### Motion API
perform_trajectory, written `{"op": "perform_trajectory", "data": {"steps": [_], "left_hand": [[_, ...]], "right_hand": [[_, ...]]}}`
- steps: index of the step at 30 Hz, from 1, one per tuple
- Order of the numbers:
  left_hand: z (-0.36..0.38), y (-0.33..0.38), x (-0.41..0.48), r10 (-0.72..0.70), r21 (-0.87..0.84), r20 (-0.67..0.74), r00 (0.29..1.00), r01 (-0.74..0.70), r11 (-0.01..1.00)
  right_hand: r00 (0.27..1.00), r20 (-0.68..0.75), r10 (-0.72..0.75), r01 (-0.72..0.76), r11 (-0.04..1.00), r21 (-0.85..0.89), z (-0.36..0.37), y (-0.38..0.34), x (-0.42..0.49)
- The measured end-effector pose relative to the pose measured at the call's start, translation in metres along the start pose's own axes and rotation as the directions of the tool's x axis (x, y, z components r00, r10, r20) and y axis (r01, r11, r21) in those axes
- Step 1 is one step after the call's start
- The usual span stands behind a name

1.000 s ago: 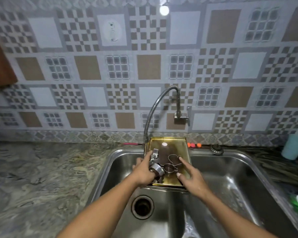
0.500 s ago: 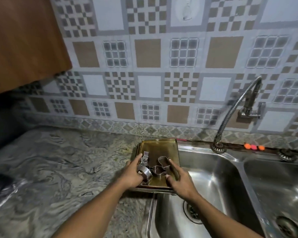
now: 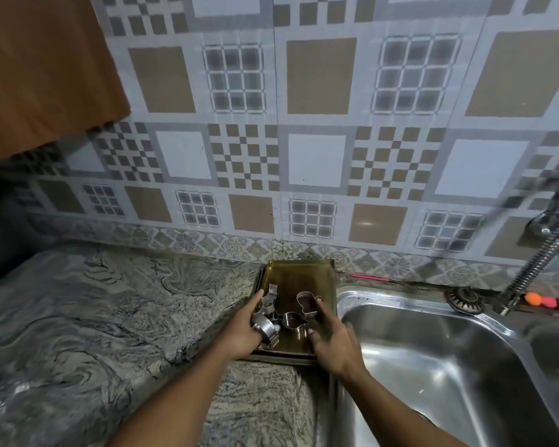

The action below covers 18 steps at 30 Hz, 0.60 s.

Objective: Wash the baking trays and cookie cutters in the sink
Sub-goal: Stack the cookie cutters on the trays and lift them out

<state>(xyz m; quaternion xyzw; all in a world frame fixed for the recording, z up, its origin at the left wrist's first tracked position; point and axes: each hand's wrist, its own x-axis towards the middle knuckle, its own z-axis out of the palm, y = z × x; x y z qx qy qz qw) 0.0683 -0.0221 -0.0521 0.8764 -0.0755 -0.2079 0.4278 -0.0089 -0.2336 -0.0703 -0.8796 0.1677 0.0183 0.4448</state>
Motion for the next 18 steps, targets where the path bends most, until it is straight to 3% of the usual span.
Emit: {"op": "perform_trajectory", "data": {"steps": [6, 10, 14, 18], "left_hand": [[0.005, 0.001, 0.003, -0.015, 0.028, -0.053, 0.998, 0.017, 0.999], [0.007, 0.025, 0.003, -0.083, 0.232, -0.052, 0.995, 0.093, 0.968], [0.002, 0.043, -0.003, -0.146, 0.17, 0.027, 0.989, 0.14, 0.975], [-0.002, 0.05, -0.021, -0.122, 0.122, 0.039, 0.992, 0.117, 0.986]], "right_hand": [[1.0, -0.001, -0.001, 0.001, 0.998, -0.064, 0.006, 0.001, 0.007], [1.0, 0.002, 0.019, -0.018, 0.996, -0.092, -0.001, -0.004, 0.004], [1.0, -0.003, -0.006, 0.005, 0.995, -0.1, -0.012, -0.004, -0.003], [1.0, -0.016, -0.016, 0.015, 0.996, -0.087, -0.023, -0.004, -0.011]]}}
